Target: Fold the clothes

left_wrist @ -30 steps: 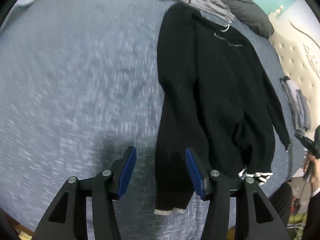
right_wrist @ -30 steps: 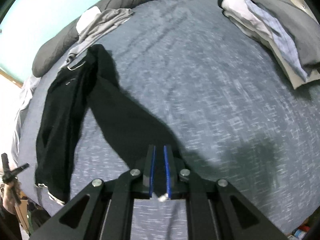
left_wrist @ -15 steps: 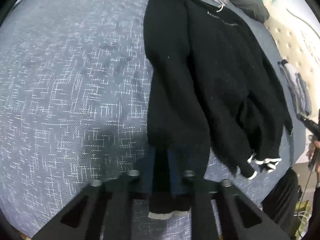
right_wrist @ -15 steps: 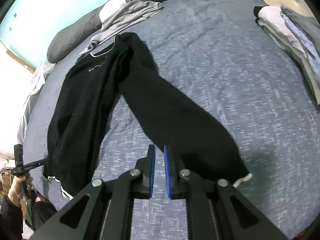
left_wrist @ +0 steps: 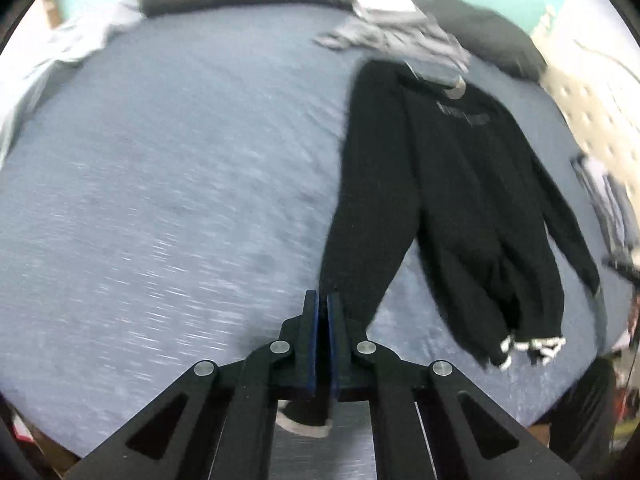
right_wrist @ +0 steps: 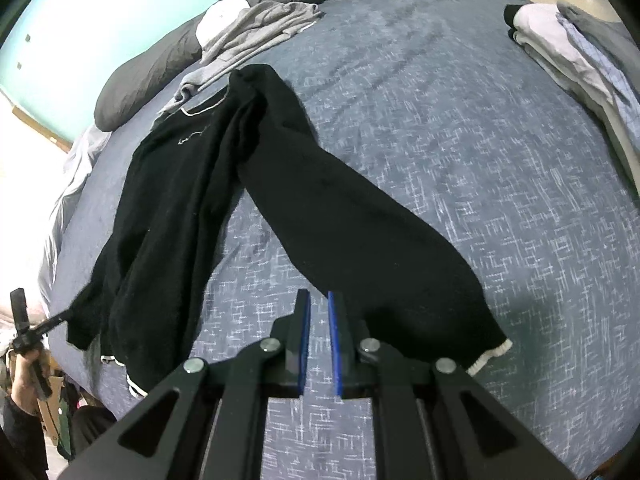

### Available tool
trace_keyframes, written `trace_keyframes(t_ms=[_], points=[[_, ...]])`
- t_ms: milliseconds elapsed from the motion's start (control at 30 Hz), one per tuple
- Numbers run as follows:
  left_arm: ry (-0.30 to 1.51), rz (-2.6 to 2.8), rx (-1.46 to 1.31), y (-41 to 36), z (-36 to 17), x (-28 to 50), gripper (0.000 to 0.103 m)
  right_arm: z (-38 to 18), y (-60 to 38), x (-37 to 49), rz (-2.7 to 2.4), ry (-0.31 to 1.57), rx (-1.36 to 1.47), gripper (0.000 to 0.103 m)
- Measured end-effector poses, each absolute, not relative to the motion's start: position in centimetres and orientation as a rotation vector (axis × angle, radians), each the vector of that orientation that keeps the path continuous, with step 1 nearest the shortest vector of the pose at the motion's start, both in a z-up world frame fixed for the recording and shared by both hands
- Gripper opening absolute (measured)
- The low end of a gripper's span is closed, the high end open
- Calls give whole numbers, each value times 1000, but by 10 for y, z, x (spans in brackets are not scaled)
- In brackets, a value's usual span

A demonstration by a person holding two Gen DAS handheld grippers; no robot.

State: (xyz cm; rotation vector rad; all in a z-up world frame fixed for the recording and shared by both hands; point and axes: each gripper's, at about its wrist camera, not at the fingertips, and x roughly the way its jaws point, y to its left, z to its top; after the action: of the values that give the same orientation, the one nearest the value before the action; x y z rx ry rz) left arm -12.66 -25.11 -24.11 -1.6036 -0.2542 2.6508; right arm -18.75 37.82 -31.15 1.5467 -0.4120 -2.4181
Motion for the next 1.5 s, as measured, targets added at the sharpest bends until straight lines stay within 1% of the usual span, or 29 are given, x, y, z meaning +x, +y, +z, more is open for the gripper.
trace_keyframes(t_ms=[67, 167, 267, 467, 633, 767, 800, 900, 933, 1000, 1133, 1233, 1500], points=[[-275, 2716, -1589, -276, -227, -124, 4, -311, 374, -188, -2410, -408, 1545, 9], [-317, 2767, -1602, -300, -221, -126, 4, -311, 366, -188, -2393, -393, 1551, 9], [-342, 2781, -1639, -319, -229, -135, 4, -310, 357, -188, -2384, -379, 1544, 9], [-309, 2781, -1729, -330, -259, -151, 4, -308, 344, -187, -2372, -345, 1550, 9], [-414, 2712, -1784, -344, -281, -153, 5, -308, 339, -191, -2350, -359, 1565, 9], [-459, 2716, -1741, -347, -272, -146, 8, -312, 325, -192, -2285, -364, 1567, 11], [-449, 2725, -1735, -346, -269, -144, 9, -312, 318, -191, -2268, -339, 1563, 16], [-378, 2739, -1717, -334, -254, -138, 10, -312, 298, -190, -2217, -278, 1546, 36], [-357, 2744, -1707, -329, -249, -135, 10, -313, 293, -188, -2199, -273, 1539, 38], [-320, 2759, -1673, -320, -238, -131, 11, -314, 282, -184, -2165, -251, 1532, 39], [-305, 2756, -1652, -306, -225, -122, 23, -317, 257, -174, -2113, -163, 1534, 39], [-306, 2701, -1640, -286, -223, -118, 27, -319, 246, -169, -2090, -146, 1539, 39], [-390, 2399, -1639, -194, -255, -125, 27, -323, 235, -162, -2087, -160, 1548, 40]])
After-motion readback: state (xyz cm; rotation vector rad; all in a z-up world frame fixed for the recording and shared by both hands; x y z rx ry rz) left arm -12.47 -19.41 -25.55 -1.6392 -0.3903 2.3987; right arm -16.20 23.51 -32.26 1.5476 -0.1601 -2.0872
